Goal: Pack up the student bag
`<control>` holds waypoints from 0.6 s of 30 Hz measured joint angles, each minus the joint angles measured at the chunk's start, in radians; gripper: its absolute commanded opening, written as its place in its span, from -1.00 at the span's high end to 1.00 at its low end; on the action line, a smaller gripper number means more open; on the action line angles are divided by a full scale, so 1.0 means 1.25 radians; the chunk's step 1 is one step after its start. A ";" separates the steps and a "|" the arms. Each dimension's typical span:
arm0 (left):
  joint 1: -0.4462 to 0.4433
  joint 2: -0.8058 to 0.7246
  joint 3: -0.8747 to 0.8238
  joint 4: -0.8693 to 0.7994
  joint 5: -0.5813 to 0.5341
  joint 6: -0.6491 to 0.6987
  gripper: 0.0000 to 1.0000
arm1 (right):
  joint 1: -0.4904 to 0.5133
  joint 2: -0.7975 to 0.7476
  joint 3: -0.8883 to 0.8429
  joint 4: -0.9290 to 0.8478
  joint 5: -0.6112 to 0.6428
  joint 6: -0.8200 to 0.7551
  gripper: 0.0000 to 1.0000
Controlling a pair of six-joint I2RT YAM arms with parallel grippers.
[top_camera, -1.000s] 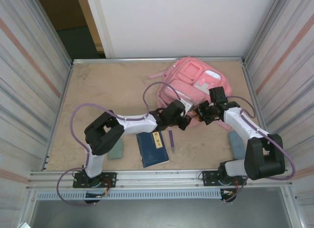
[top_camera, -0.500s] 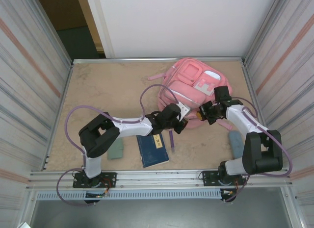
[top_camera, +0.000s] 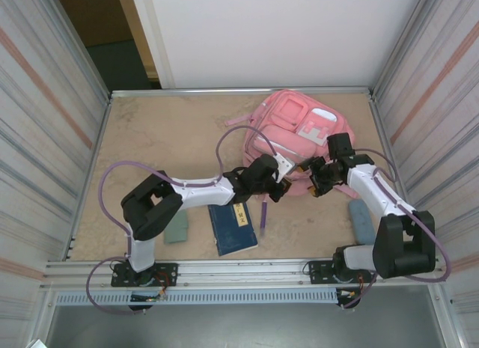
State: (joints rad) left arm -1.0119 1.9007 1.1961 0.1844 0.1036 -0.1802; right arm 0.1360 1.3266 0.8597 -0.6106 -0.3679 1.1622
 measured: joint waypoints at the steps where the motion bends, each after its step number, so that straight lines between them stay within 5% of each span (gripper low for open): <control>1: -0.002 0.002 0.002 0.000 0.001 0.000 1.00 | 0.001 0.013 0.000 0.007 0.000 0.002 -0.06; 5: -0.007 0.007 0.007 -0.005 0.000 0.002 1.00 | 0.007 0.048 0.002 0.025 0.003 -0.006 0.60; 8: -0.008 0.007 0.010 -0.015 -0.011 0.024 1.00 | -0.007 0.054 0.004 0.016 0.002 -0.023 0.90; 18: 0.086 -0.069 -0.027 -0.104 -0.008 0.070 1.00 | -0.106 0.128 0.067 0.000 -0.034 -0.124 1.00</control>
State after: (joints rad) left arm -0.9043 1.8145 1.1618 0.0547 0.0933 -0.0929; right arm 0.0036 1.4860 0.9436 -0.6109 -0.4110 1.0077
